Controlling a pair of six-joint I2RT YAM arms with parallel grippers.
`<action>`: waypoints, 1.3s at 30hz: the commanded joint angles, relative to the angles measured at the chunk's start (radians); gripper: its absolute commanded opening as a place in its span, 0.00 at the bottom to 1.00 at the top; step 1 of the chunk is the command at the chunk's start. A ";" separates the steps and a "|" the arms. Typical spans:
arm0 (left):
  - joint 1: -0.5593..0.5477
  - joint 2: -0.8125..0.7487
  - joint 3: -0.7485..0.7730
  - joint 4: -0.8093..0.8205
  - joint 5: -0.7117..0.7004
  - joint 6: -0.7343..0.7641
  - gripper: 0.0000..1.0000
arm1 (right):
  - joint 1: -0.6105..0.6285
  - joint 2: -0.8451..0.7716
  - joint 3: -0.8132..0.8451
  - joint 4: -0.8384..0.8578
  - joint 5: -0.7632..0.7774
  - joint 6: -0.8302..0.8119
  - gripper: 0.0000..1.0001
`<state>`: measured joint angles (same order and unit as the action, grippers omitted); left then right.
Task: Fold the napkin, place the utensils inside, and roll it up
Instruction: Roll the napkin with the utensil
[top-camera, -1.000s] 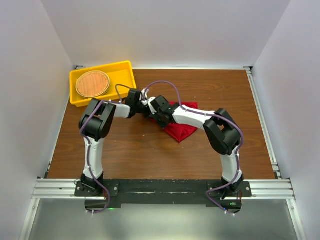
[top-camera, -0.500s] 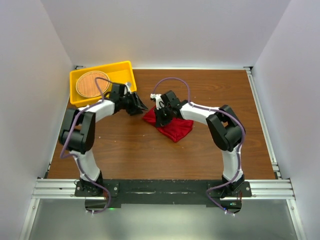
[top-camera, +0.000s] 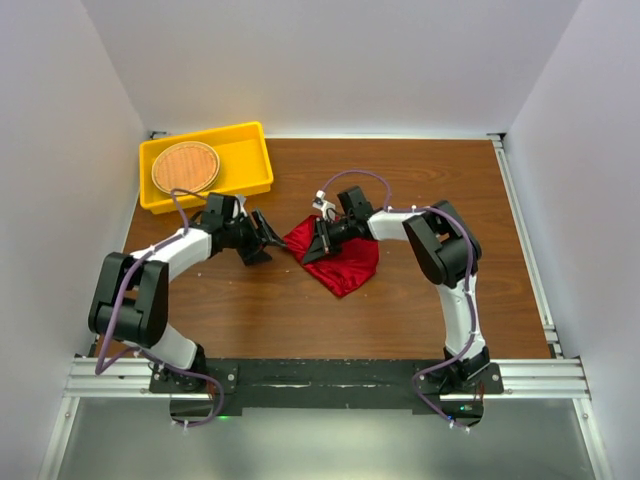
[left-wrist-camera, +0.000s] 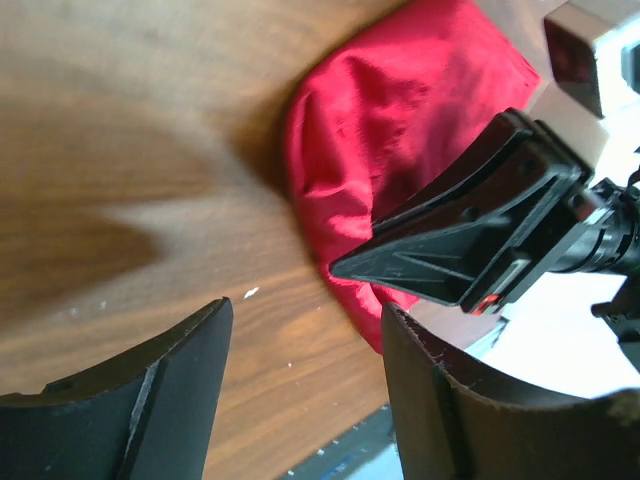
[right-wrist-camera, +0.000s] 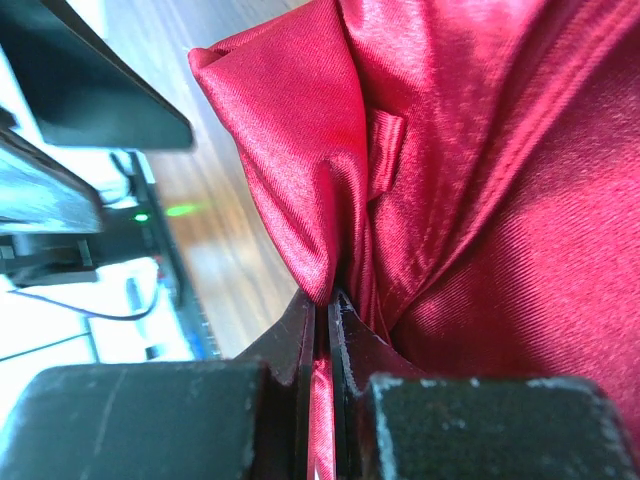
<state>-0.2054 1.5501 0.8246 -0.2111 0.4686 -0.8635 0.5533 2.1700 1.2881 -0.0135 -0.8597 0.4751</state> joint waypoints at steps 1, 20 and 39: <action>-0.014 0.014 0.004 0.064 0.041 -0.114 0.69 | 0.007 0.057 -0.032 -0.009 -0.022 0.057 0.00; -0.130 0.358 0.358 -0.246 -0.275 -0.216 0.58 | 0.008 0.051 0.010 -0.074 0.079 -0.024 0.00; -0.192 0.331 0.294 -0.310 -0.360 -0.210 0.00 | 0.138 -0.085 0.125 -0.361 0.385 -0.180 0.30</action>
<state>-0.3676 1.8977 1.1893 -0.4458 0.1806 -1.0813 0.6113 2.1372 1.3617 -0.2062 -0.7265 0.4240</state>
